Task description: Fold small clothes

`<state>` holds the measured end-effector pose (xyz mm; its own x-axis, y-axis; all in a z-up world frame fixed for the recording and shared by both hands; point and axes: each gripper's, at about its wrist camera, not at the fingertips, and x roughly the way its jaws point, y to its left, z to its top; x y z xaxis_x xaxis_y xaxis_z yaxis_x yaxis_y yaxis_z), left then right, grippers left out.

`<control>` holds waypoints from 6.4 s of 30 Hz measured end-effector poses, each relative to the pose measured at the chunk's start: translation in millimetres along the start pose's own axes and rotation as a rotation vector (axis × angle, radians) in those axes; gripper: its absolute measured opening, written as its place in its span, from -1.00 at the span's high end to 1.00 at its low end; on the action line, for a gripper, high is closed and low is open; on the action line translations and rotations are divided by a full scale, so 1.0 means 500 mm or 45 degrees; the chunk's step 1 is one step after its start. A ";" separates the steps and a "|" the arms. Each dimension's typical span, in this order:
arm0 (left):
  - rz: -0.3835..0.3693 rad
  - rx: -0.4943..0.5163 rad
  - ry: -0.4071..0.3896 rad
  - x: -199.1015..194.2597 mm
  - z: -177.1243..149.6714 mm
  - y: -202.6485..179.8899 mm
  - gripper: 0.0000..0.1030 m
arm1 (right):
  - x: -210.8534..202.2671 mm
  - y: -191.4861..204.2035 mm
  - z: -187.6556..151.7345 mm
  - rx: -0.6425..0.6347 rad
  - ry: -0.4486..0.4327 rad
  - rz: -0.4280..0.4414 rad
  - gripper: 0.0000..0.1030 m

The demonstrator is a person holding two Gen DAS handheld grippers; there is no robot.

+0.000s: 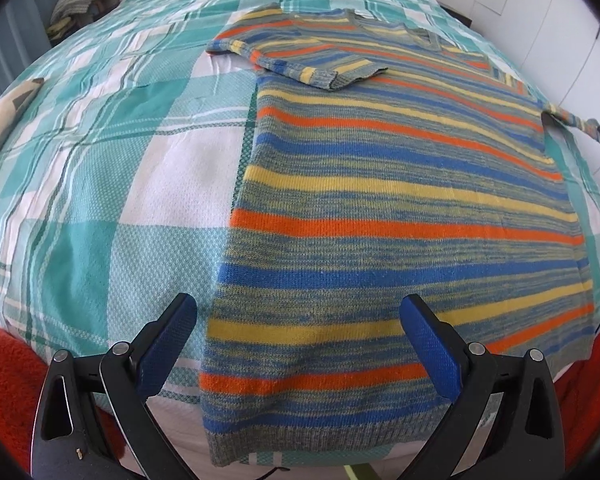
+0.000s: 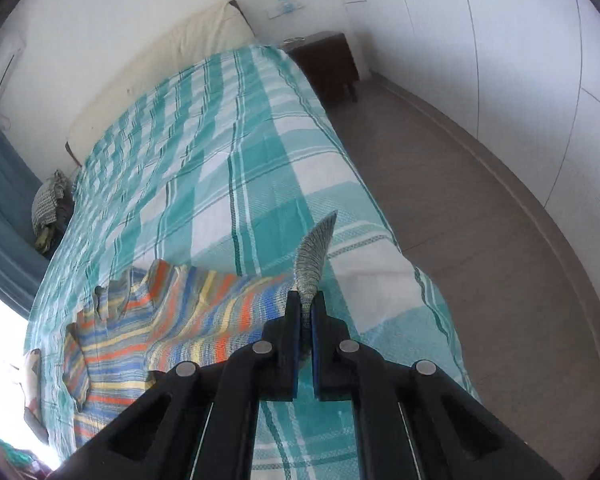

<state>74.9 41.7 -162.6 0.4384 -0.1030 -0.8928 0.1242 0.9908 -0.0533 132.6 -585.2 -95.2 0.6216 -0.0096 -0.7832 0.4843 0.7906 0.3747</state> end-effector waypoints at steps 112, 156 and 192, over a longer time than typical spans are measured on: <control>0.141 -0.712 -0.031 0.108 0.305 0.553 0.85 | -0.090 0.385 -0.619 -0.689 0.155 0.084 -0.57; 0.071 -0.273 -0.016 0.077 0.084 0.233 -0.99 | -0.161 0.188 -0.508 -0.034 -0.102 -0.132 -0.65; 0.076 -0.271 -0.077 0.083 0.075 0.235 -0.99 | -0.150 0.201 -0.508 -0.077 -0.111 -0.262 -0.91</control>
<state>140.9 150.8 -189.2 0.4926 -0.0420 -0.8693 -0.0917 0.9908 -0.0999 -21.5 -349.7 -124.8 0.5657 -0.2248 -0.7934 0.5701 0.8018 0.1792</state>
